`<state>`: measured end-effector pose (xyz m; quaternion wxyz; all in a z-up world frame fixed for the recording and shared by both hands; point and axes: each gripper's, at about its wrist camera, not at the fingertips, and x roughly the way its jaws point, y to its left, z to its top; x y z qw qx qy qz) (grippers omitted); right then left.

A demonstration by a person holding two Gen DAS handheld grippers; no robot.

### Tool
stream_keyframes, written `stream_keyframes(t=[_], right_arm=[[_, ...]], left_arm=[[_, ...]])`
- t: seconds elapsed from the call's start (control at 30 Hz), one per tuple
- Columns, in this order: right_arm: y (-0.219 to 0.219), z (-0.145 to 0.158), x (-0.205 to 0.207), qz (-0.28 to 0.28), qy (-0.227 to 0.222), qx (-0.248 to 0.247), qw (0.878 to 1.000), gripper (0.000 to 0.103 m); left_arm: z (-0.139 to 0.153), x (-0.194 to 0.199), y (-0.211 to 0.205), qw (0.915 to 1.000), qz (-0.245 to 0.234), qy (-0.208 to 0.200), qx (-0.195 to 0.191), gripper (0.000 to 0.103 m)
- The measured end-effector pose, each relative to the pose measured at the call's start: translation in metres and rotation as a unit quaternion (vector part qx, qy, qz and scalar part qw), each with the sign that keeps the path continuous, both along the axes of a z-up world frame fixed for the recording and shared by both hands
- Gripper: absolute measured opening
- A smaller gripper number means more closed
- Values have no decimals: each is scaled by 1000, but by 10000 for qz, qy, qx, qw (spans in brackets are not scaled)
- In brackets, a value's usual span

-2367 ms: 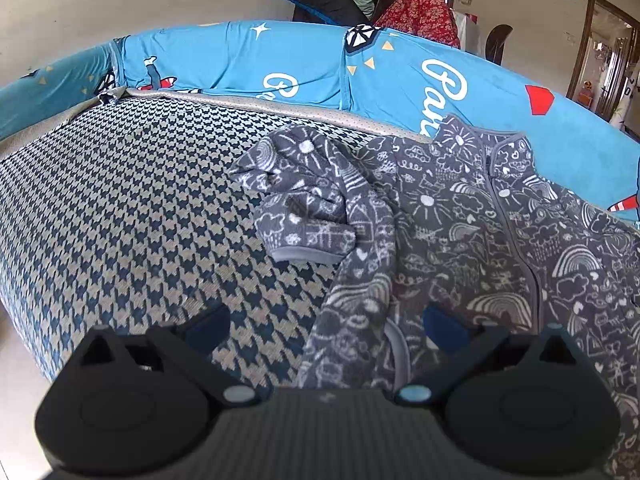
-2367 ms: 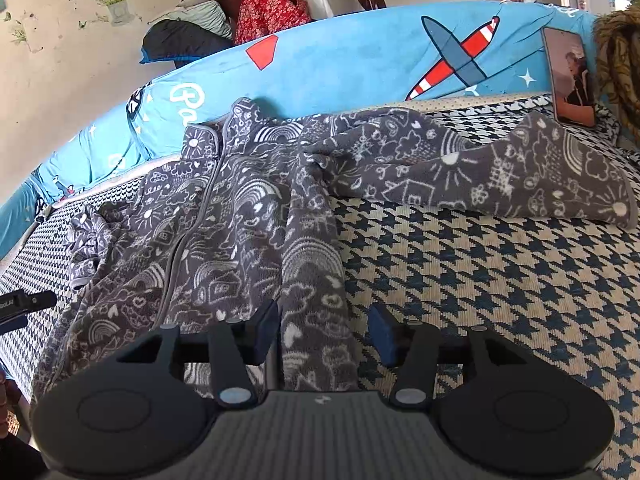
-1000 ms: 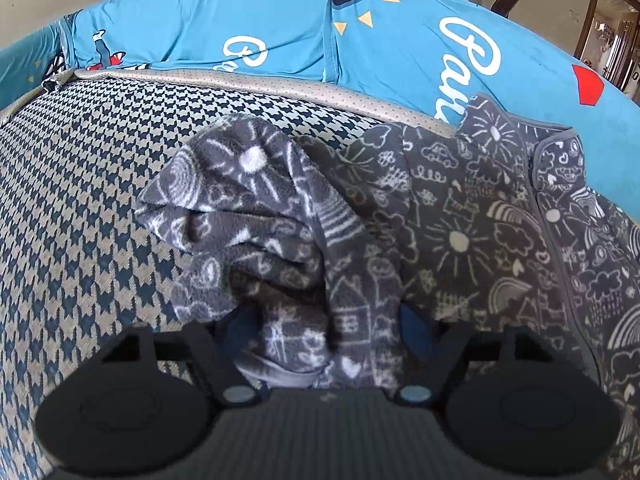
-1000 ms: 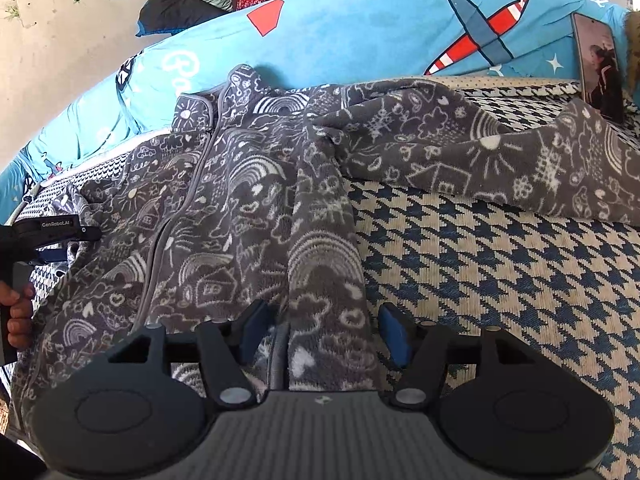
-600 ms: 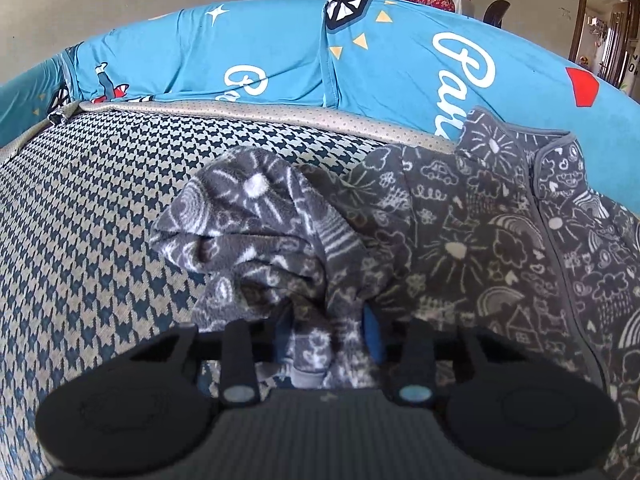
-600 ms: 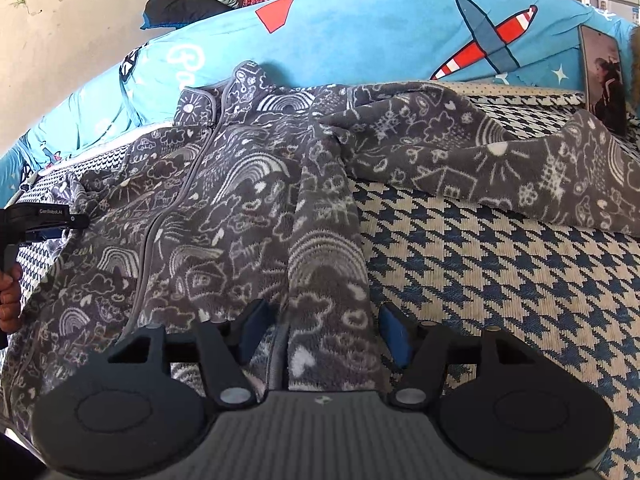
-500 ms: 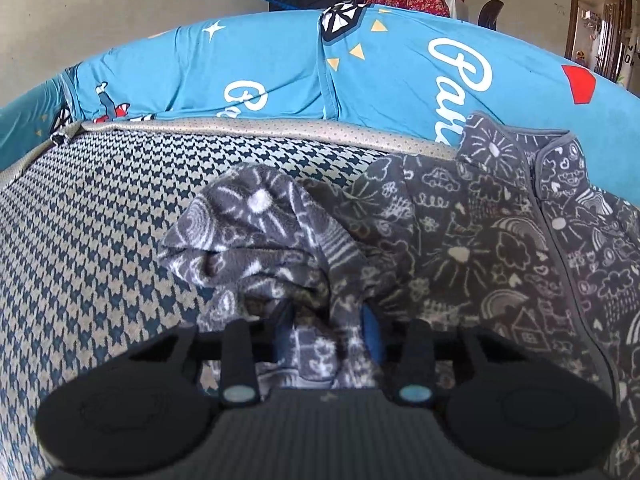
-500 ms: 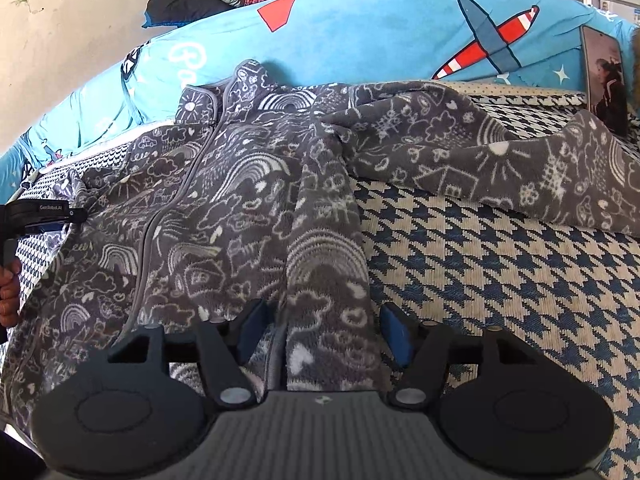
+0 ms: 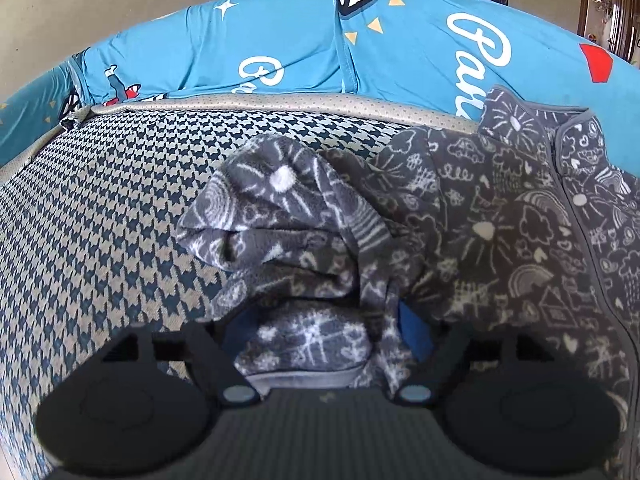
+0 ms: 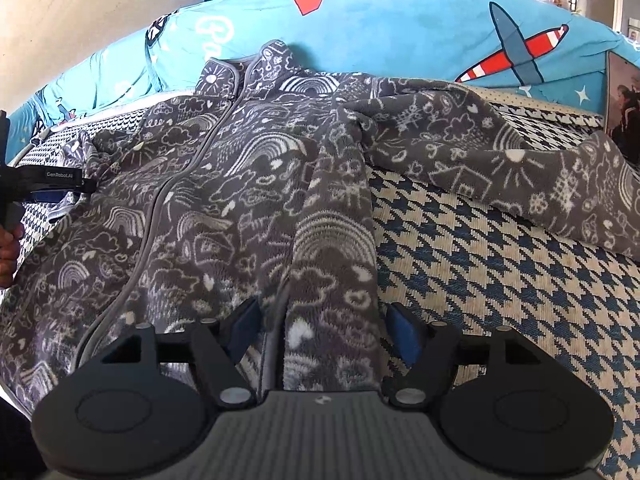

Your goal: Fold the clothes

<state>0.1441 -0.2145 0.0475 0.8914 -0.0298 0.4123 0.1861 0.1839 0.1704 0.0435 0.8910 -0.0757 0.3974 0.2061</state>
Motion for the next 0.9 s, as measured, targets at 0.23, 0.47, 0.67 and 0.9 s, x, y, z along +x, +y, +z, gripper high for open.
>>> stream_keyframes(t=[0.23, 0.47, 0.67, 0.9], right_arm=[[-11, 18, -3, -321, -565, 356, 9972, 62], [1, 20, -5, -81, -725, 572, 9957, 26], [16, 14, -3, 126, -634, 602, 9961, 26], [15, 0, 11, -292, -259, 417, 9984, 26]], left_arm=[[31, -29, 4, 9978, 279, -543, -246, 93], [36, -45, -38, 9948, -555, -700, -496, 97], [30, -53, -79, 9867, -1388, -566, -631, 99], [0, -59, -89, 9846, -1598, 297, -637, 99]])
